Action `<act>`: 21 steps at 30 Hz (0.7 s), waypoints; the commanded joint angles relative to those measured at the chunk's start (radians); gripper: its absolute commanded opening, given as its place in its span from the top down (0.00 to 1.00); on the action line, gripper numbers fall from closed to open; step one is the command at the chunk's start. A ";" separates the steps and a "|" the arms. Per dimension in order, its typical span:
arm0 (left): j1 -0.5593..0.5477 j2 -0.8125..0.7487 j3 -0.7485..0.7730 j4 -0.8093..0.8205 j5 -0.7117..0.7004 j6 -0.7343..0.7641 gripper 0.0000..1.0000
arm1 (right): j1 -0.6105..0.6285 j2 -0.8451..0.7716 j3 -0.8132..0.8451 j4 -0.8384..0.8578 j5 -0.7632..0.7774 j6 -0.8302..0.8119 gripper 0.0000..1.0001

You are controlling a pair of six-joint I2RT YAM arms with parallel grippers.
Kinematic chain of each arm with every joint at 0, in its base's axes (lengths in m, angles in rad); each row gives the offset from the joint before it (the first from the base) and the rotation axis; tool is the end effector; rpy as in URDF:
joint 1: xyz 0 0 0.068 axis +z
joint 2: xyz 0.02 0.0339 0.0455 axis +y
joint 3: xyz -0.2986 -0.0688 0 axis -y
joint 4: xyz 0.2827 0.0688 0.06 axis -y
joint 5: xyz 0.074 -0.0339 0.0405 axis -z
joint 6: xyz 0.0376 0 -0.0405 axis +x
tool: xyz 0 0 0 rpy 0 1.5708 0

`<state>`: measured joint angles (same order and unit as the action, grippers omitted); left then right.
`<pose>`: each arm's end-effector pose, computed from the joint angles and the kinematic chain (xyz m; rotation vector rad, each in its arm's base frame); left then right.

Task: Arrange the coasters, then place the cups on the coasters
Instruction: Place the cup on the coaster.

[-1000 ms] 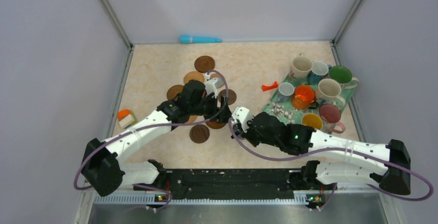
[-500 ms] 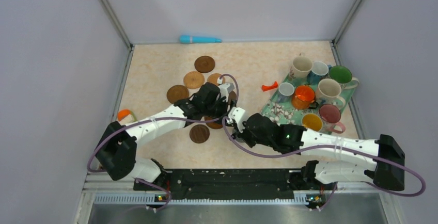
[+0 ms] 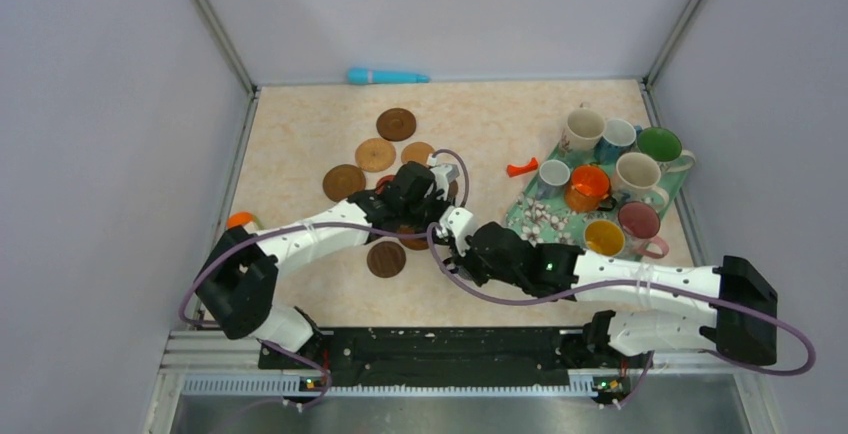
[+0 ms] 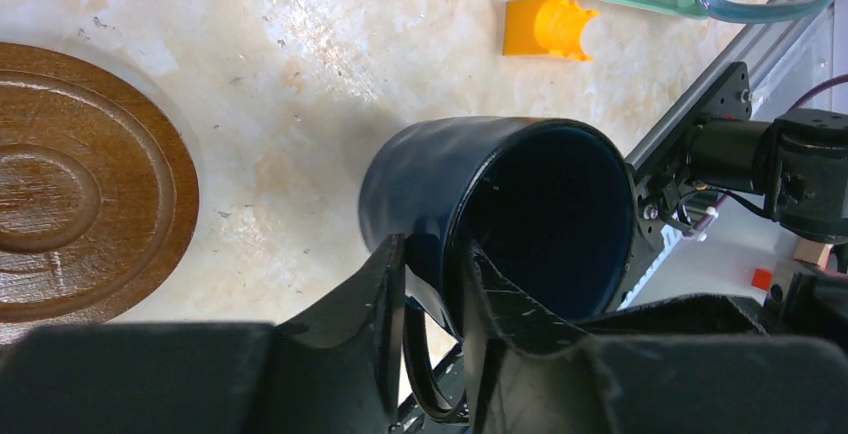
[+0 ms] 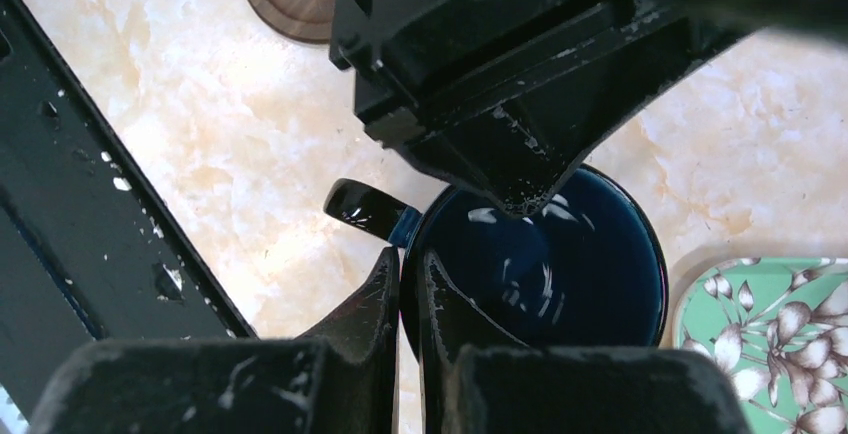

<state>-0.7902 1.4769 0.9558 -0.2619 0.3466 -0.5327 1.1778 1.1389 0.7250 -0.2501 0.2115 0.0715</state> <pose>0.2334 -0.2538 0.2449 0.5098 2.4971 -1.0001 0.1089 0.2420 0.2577 -1.0841 1.9776 0.4479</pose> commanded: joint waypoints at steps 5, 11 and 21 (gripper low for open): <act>-0.007 0.021 0.063 -0.051 0.000 0.008 1.00 | 0.011 0.011 0.009 0.105 0.066 0.034 1.00; -0.006 0.015 0.105 -0.100 -0.073 0.007 1.00 | 0.010 -0.038 0.032 0.039 0.090 0.090 0.77; 0.027 0.028 0.312 -0.312 -0.480 0.058 1.00 | 0.010 -0.278 0.031 -0.101 0.218 0.258 0.06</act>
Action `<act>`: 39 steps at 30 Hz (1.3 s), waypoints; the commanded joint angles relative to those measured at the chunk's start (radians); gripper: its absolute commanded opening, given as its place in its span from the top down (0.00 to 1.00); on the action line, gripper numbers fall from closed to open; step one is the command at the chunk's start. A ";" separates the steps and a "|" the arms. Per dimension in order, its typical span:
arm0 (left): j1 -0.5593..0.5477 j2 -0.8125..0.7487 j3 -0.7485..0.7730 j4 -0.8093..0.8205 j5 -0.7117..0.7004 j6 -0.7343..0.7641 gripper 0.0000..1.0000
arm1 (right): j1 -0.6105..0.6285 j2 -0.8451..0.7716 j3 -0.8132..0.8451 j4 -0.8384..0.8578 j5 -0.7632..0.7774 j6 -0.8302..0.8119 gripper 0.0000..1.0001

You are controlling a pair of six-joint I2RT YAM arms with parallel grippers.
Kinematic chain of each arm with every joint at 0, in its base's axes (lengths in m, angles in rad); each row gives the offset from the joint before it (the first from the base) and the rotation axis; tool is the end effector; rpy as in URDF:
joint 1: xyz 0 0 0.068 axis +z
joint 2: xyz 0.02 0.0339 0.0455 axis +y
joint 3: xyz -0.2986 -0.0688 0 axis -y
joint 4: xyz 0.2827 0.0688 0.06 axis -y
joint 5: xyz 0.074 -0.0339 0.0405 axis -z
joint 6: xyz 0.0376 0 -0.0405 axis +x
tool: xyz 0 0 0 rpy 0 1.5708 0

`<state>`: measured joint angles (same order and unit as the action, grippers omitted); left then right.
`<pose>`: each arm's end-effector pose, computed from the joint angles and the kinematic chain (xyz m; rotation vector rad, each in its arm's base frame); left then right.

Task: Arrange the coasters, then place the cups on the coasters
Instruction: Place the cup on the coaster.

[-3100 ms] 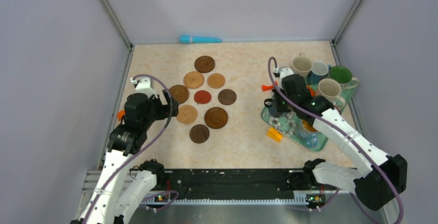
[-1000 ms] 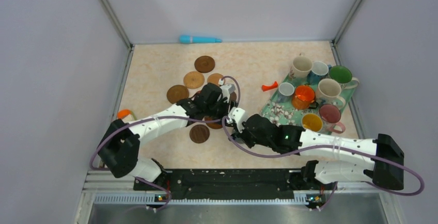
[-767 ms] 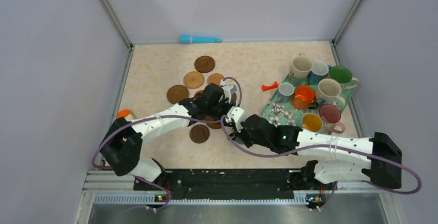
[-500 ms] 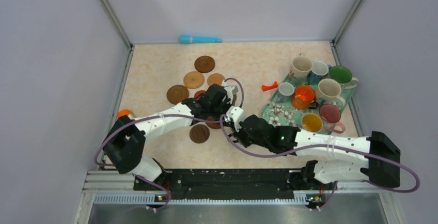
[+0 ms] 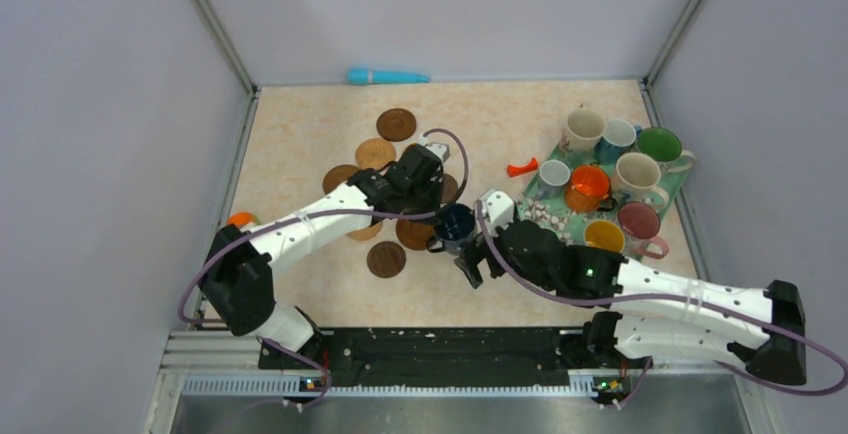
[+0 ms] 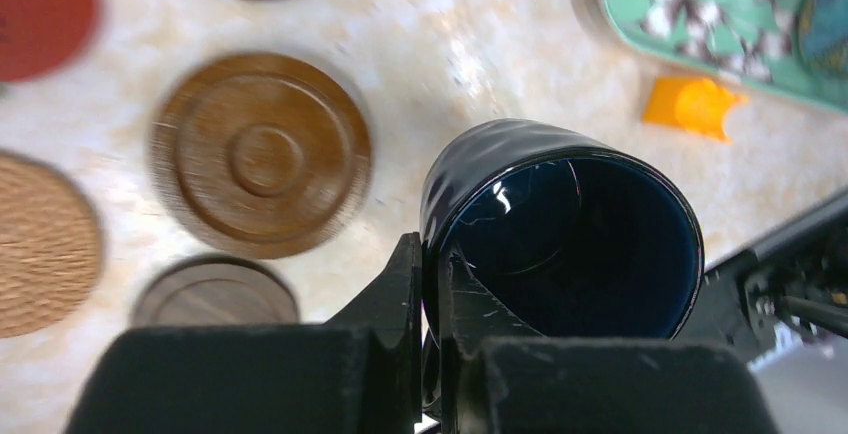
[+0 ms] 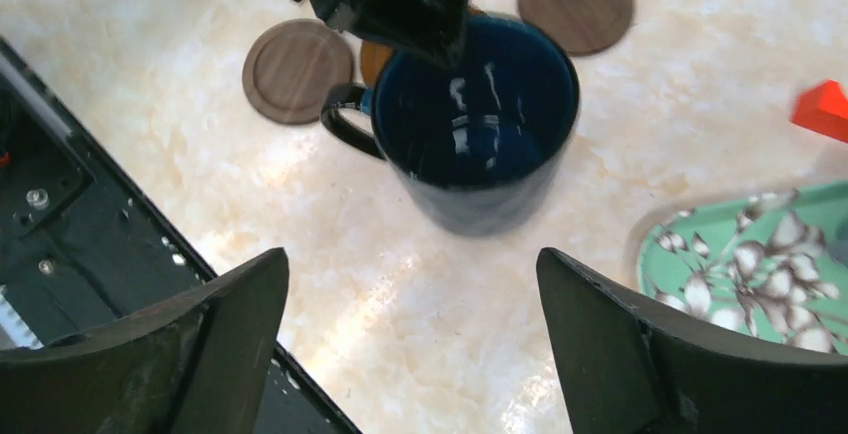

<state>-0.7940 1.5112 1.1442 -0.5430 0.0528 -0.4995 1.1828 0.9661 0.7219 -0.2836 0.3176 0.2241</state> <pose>0.2482 -0.2553 0.2781 0.4021 2.5515 -0.5882 0.0993 0.2120 0.2938 -0.7985 1.9560 0.5249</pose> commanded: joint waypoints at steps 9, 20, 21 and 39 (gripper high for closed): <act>0.296 0.132 0.390 -0.041 -0.252 0.312 1.00 | 0.004 -0.168 0.004 -0.106 0.177 0.181 0.01; 0.526 0.451 0.791 -0.039 -0.019 0.611 1.00 | 0.004 -0.095 0.051 -0.173 0.160 0.185 0.01; 0.533 0.470 0.814 -0.034 -0.006 0.642 1.00 | 0.004 -0.097 0.051 -0.175 0.166 0.178 0.01; 0.611 0.755 1.121 -0.021 0.116 0.667 1.00 | 0.004 -0.029 0.093 -0.153 0.218 0.140 0.01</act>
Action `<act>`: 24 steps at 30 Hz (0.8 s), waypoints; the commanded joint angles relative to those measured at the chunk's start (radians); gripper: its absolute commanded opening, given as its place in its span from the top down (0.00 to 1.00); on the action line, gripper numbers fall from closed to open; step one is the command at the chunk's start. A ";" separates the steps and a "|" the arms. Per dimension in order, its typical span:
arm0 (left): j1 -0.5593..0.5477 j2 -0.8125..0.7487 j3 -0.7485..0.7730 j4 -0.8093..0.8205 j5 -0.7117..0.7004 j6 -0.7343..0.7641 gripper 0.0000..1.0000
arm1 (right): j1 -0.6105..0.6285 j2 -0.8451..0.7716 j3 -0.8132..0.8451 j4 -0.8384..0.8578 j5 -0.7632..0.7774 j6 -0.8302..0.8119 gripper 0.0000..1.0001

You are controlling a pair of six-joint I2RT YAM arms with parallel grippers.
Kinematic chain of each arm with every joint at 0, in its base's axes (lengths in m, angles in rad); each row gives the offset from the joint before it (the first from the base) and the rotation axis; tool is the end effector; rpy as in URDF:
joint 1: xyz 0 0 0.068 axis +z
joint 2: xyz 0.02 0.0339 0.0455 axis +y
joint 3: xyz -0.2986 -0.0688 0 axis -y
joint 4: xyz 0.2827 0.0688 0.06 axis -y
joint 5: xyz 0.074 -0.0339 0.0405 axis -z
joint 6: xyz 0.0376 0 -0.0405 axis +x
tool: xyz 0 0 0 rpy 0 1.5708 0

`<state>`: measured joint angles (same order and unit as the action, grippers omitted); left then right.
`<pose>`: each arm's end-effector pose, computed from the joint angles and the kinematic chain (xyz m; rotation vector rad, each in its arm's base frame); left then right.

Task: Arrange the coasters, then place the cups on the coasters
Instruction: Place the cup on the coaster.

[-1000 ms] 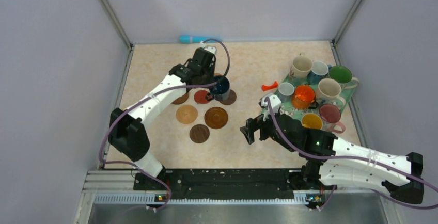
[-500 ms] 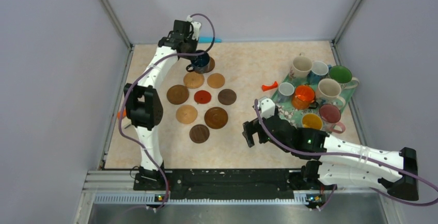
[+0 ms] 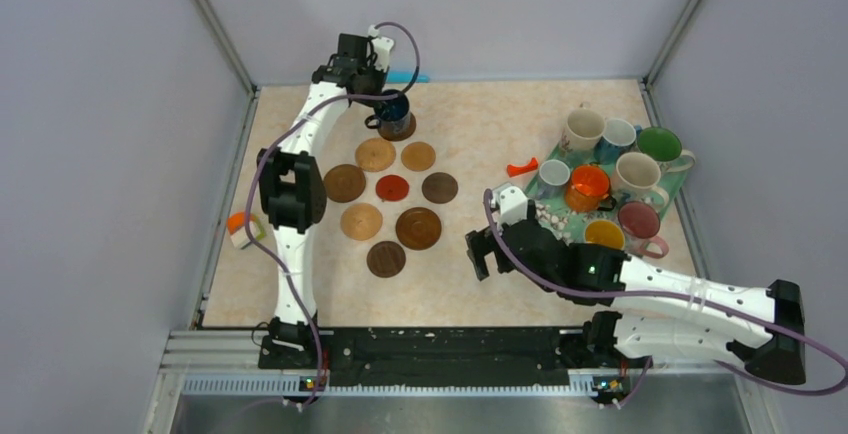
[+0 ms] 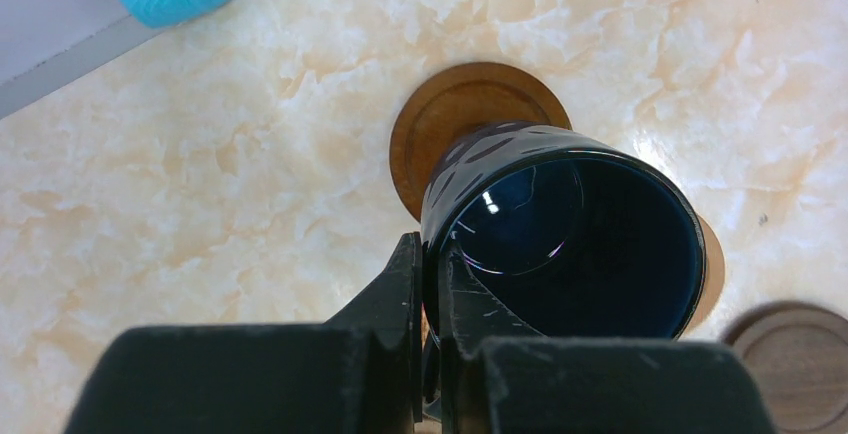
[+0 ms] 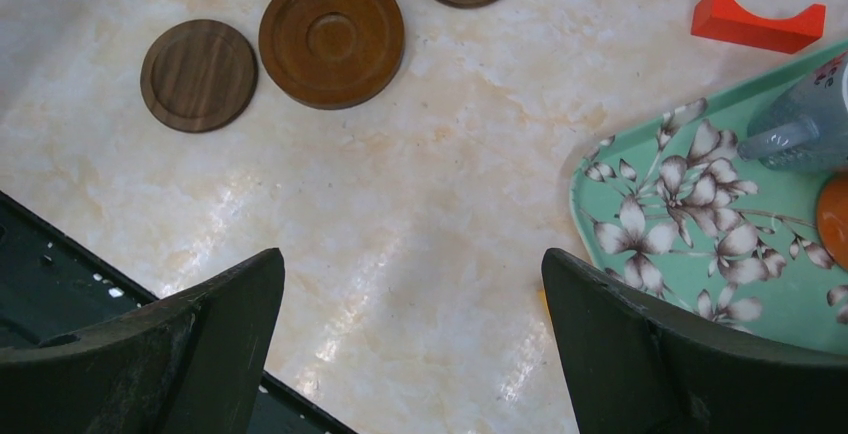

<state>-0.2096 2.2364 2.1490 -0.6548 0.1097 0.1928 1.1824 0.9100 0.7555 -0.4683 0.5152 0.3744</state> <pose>0.5599 -0.1233 0.3082 0.5164 2.2529 -0.1354 0.0974 0.1892 0.3028 -0.5659 2.0476 0.3634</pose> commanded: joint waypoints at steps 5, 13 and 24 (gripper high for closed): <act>0.047 0.064 0.130 0.121 0.080 -0.081 1.00 | 0.005 0.072 0.080 0.027 0.020 -0.010 0.01; 0.067 0.085 0.130 0.144 0.112 -0.129 1.00 | 0.005 0.100 0.099 0.015 0.032 -0.009 0.01; 0.068 0.114 0.132 0.175 0.120 -0.189 1.00 | 0.004 0.110 0.103 0.015 0.029 -0.009 0.01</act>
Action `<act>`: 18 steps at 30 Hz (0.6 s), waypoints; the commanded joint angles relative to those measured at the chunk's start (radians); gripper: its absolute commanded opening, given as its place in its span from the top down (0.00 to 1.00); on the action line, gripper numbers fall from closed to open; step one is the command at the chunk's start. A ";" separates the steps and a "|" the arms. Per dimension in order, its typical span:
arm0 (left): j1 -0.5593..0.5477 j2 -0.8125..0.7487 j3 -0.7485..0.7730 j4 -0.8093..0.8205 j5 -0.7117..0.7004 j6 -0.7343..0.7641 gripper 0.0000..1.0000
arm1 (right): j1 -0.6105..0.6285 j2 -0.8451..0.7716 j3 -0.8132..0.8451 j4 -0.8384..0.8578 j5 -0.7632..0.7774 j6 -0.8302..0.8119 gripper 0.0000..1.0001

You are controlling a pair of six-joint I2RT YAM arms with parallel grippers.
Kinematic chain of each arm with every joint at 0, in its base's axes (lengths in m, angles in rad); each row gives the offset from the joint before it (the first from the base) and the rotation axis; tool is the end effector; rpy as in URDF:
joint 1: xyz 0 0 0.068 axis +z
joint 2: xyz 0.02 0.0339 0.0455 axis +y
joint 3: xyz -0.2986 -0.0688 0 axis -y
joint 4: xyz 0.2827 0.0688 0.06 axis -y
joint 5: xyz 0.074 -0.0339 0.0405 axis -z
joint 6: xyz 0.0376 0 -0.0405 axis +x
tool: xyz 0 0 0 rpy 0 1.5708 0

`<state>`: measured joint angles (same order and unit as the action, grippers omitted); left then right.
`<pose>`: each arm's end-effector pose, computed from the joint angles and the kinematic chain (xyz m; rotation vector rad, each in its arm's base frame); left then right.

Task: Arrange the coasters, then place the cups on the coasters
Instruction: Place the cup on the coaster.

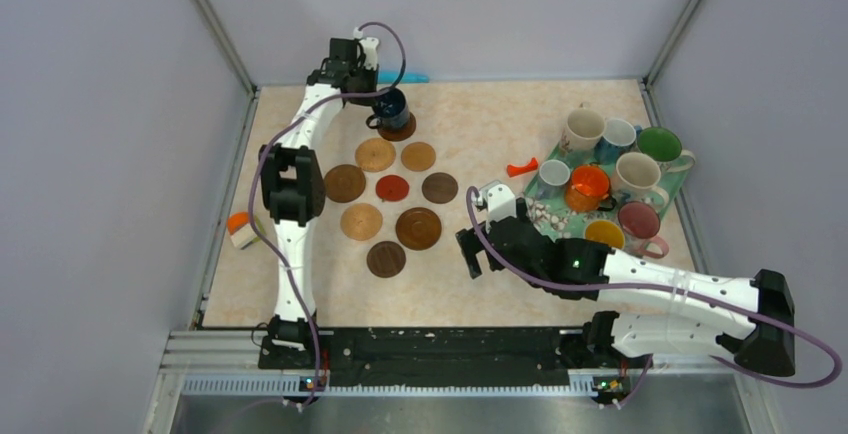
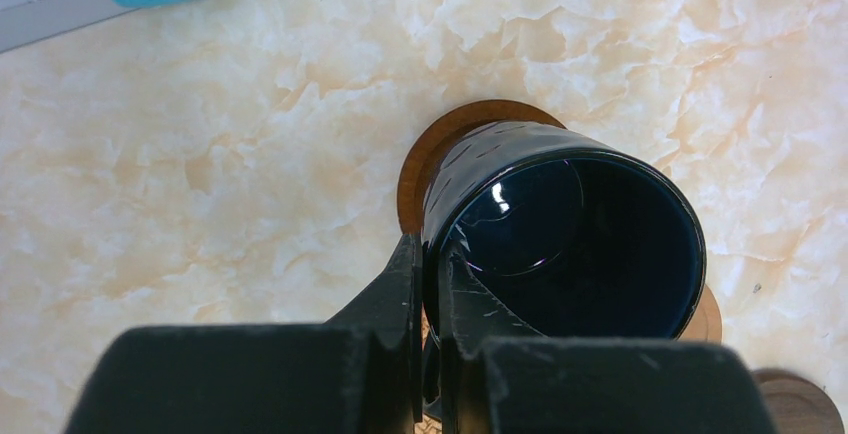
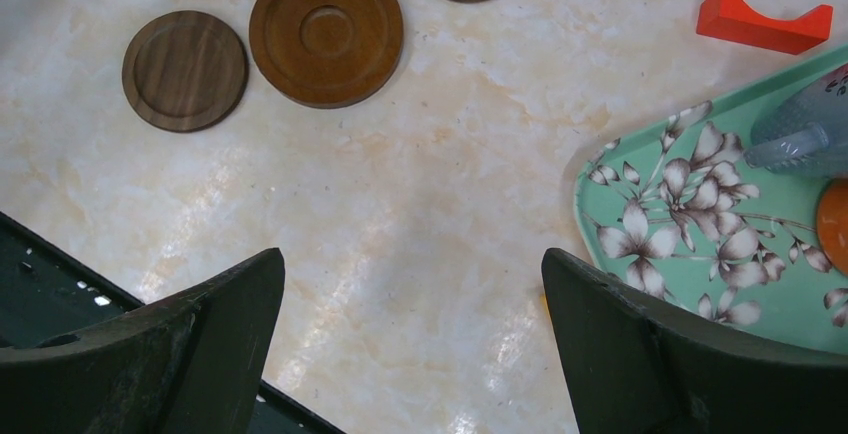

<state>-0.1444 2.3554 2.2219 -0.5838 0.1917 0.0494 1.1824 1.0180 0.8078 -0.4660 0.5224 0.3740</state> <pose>0.5954 -0.0938 0.2737 0.3204 2.2641 -0.2687 0.1065 0.2107 0.3006 -0.5902 2.0784 0.3137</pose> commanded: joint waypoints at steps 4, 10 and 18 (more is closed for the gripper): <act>0.003 0.006 0.059 0.107 0.035 -0.045 1.00 | 0.005 -0.002 0.063 0.001 0.020 -0.011 0.01; 0.003 0.016 0.058 0.106 0.026 -0.077 1.00 | 0.005 -0.014 0.057 -0.003 0.026 -0.009 0.01; 0.003 0.024 0.058 0.108 0.014 -0.073 1.00 | 0.004 -0.021 0.049 -0.004 0.025 0.000 0.01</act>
<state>-0.1444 2.3894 2.2234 -0.5747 0.1936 -0.0021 1.1824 1.0164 0.8192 -0.4808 0.5232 0.3695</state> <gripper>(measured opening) 0.046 0.990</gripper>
